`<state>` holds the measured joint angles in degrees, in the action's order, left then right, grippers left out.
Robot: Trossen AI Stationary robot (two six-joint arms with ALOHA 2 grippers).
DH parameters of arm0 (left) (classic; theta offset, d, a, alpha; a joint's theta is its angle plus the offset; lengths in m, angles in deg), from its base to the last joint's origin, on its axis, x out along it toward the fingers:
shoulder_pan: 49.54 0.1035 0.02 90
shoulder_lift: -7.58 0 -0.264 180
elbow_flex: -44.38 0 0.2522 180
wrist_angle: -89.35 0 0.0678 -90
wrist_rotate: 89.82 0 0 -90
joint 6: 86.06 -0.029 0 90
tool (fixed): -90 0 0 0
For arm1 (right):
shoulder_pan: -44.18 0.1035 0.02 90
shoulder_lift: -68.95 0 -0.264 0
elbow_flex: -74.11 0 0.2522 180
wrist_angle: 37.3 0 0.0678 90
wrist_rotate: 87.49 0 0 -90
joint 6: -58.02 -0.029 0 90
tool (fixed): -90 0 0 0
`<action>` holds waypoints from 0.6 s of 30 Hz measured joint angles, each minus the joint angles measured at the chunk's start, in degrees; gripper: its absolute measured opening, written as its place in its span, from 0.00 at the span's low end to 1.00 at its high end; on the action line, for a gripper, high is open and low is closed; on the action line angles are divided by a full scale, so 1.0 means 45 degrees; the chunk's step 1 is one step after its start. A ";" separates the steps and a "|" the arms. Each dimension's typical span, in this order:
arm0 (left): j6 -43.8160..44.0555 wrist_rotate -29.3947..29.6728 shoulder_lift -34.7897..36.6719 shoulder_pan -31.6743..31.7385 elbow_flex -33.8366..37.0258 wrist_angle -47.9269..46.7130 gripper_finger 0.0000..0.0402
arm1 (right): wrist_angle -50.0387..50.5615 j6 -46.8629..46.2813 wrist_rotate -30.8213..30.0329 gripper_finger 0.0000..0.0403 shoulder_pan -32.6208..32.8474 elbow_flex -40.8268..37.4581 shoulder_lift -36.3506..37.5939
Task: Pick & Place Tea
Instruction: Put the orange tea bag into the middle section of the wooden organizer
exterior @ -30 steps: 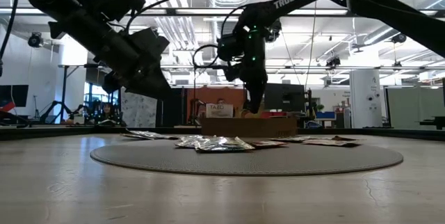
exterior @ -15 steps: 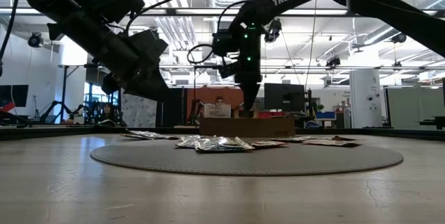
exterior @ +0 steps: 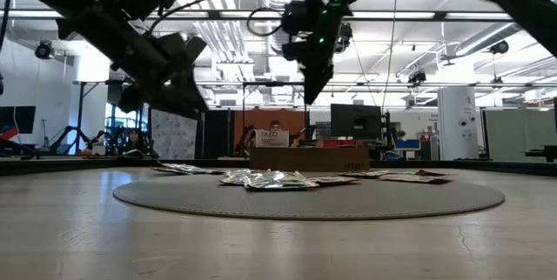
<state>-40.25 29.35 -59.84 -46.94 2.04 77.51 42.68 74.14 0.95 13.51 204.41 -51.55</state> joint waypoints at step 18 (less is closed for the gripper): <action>-0.1758 -0.5820 -0.2490 0.4706 -0.2163 -0.2182 0.30 | -0.3884 -0.3169 0.1714 0.38 0.0320 -0.9310 0.5613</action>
<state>-48.16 3.16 -71.05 -25.77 -7.70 67.69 25.20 59.88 8.67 14.95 162.51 -26.30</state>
